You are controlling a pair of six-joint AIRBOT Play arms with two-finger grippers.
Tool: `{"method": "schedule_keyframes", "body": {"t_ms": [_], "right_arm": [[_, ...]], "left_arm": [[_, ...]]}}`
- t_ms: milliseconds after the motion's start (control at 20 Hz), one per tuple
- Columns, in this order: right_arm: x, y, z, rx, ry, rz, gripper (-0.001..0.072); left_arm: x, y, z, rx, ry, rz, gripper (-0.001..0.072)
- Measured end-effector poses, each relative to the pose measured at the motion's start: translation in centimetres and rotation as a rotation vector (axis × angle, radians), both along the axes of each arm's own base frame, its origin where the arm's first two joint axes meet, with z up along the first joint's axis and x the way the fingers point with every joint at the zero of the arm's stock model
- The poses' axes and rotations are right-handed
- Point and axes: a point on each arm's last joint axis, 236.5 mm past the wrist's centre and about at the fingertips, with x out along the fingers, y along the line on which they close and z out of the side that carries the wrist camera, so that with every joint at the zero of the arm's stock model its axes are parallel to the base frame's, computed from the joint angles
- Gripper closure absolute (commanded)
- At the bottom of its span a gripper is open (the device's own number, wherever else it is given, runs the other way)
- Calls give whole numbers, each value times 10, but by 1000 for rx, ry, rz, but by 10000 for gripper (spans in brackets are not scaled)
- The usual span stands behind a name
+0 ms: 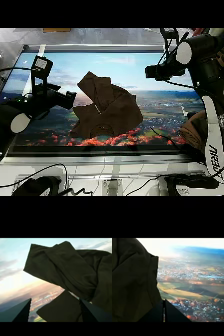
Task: Fold the clothes and pants, and hang the long-sleeved shirts on hangers.
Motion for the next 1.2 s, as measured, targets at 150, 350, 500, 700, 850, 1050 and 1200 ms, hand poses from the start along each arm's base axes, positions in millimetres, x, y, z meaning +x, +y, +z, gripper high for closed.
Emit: {"method": "schedule_keyframes", "body": {"t_ms": [150,350,500,700,850,1050,1200], "right_arm": [[0,0,0,0,0,0,697],[0,0,0,0,0,0,697],[0,0,0,0,0,0,697],[0,0,0,0,0,0,697],[0,0,0,0,0,0,697],[2,1,1,3,-8,2,697],[9,4,6,13,-44,8,697]], "left_arm": [[0,0,0,1,0,0,3],[0,0,0,0,0,0,3],[0,0,0,0,0,0,3],[0,0,0,0,0,0,4],[0,0,0,0,0,0,4],[0,0,0,-2,1,2,3],[0,0,0,-2,1,2,3]]}}
